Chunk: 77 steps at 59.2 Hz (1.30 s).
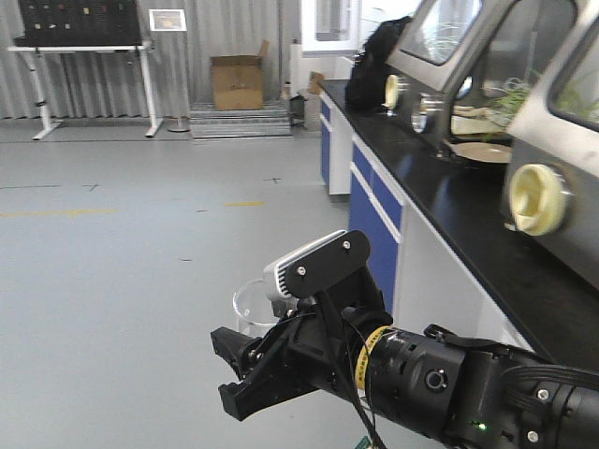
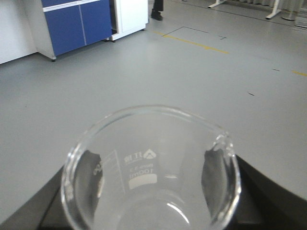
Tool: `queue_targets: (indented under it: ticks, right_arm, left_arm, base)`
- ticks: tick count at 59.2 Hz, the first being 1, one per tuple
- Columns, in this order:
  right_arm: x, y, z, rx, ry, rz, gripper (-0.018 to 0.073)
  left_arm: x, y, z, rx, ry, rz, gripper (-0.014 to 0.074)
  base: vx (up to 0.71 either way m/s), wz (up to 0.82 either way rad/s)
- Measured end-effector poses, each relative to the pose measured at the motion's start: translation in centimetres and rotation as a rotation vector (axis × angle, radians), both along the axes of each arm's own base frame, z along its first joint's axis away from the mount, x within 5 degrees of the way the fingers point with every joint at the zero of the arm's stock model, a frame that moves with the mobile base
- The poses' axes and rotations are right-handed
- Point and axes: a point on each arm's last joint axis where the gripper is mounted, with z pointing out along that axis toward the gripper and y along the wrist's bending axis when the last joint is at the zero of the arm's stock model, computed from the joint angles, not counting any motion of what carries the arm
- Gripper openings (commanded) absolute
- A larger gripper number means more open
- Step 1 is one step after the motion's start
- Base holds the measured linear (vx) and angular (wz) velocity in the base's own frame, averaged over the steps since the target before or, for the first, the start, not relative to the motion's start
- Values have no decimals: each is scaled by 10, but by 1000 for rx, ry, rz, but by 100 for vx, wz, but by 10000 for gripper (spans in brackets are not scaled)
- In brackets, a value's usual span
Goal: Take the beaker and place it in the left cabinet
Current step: 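Hold the beaker in the right gripper while driving to the cabinet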
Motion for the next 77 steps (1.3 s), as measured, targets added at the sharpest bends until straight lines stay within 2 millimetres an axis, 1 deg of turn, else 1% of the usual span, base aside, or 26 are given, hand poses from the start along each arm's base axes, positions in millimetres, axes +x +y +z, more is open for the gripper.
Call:
queue_targets:
  ticks: [30,77]
  right_arm:
    - [0,0,0,1,0,1,-1]
    - [0,0,0,1,0,1,-1]
  left_arm:
    - [0,0,0,0,0,0,1]
    - [0,0,0,0,0,0,1]
  base:
    - [38,13]
    - [54,9]
